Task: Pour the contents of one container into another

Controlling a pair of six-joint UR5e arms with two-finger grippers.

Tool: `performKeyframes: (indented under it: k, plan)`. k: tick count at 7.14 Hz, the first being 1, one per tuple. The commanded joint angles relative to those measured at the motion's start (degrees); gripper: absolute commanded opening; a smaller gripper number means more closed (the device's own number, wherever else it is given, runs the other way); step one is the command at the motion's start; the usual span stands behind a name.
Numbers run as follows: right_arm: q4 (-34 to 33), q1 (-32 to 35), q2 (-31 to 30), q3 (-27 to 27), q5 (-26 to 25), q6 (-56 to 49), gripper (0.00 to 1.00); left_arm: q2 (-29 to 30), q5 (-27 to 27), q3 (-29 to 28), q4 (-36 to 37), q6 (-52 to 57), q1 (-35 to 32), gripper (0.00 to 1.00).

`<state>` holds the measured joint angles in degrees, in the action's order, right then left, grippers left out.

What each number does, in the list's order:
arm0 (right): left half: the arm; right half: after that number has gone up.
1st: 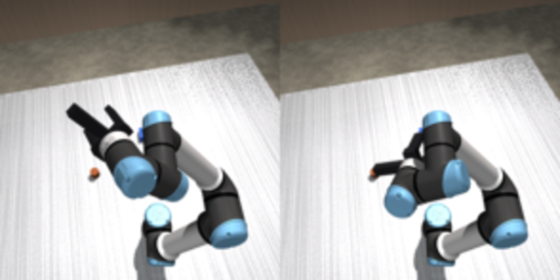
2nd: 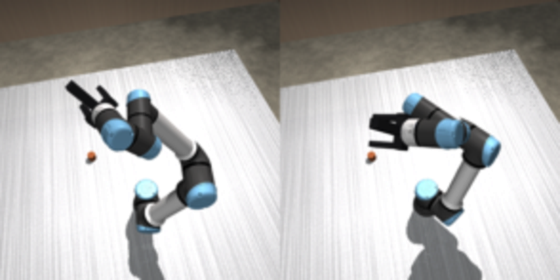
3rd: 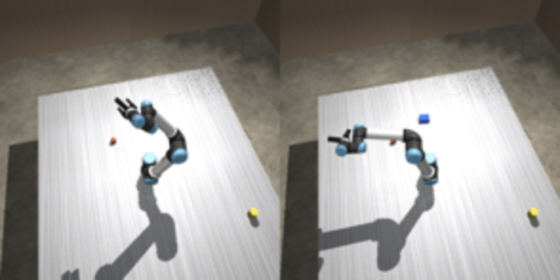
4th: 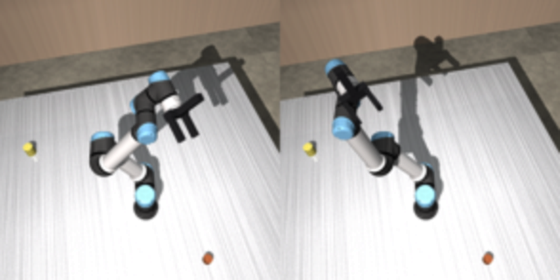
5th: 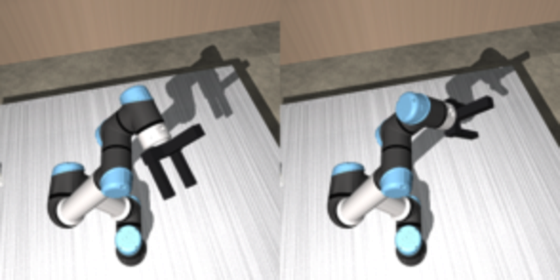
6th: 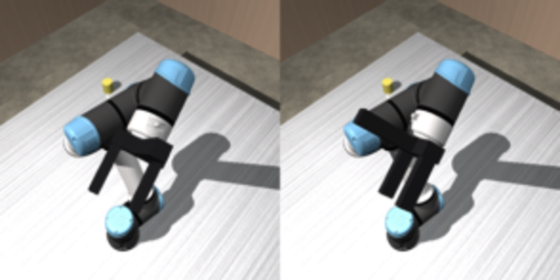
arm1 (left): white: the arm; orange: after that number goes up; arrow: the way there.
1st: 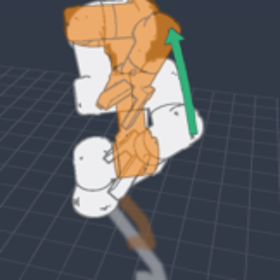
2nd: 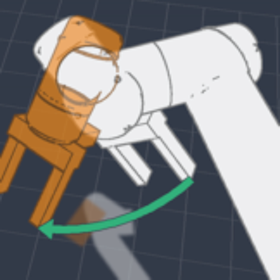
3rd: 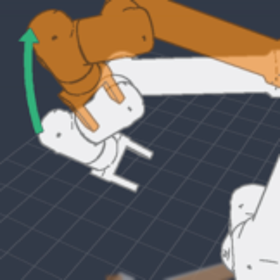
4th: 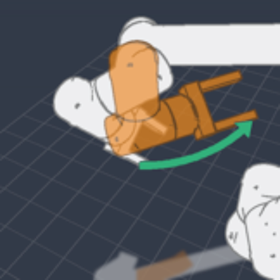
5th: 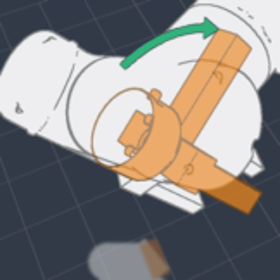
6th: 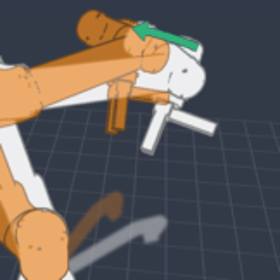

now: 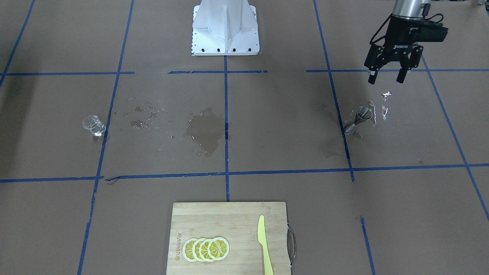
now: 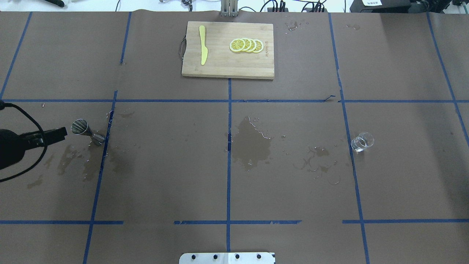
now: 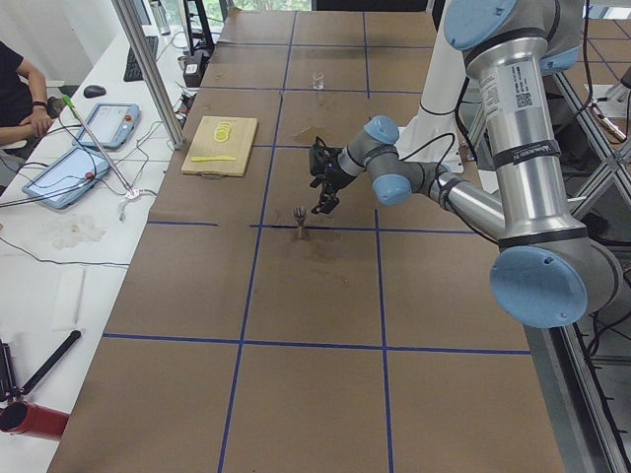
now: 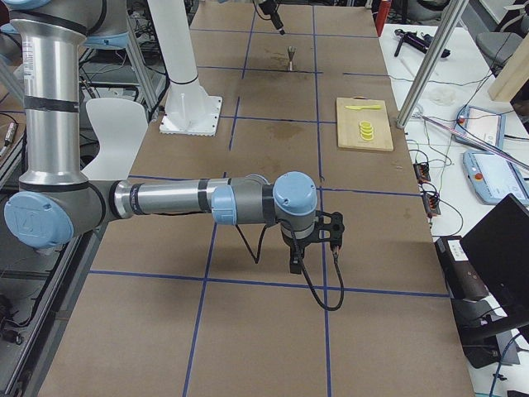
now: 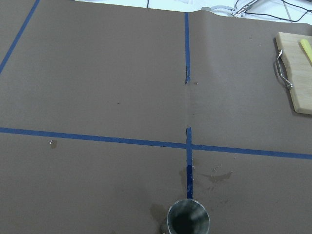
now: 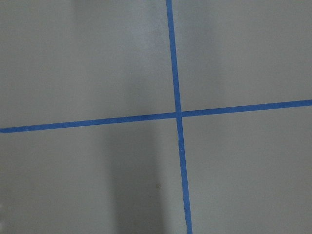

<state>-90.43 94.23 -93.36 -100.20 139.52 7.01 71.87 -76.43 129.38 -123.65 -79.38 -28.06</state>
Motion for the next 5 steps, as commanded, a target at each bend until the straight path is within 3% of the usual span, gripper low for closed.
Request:
performKeyframes:
  k: [1, 5]
  plan:
    - [0.0, 0.0, 0.1, -0.4, 0.5, 1.3, 1.00, -0.2, 15.0, -1.6, 5.5, -12.2, 13.2, 1.00]
    - [-0.3, -0.7, 1.4, -1.2, 0.5, 3.2, 1.00, 11.9, 31.0, -17.9, 7.2, -18.2, 16.3, 1.00]
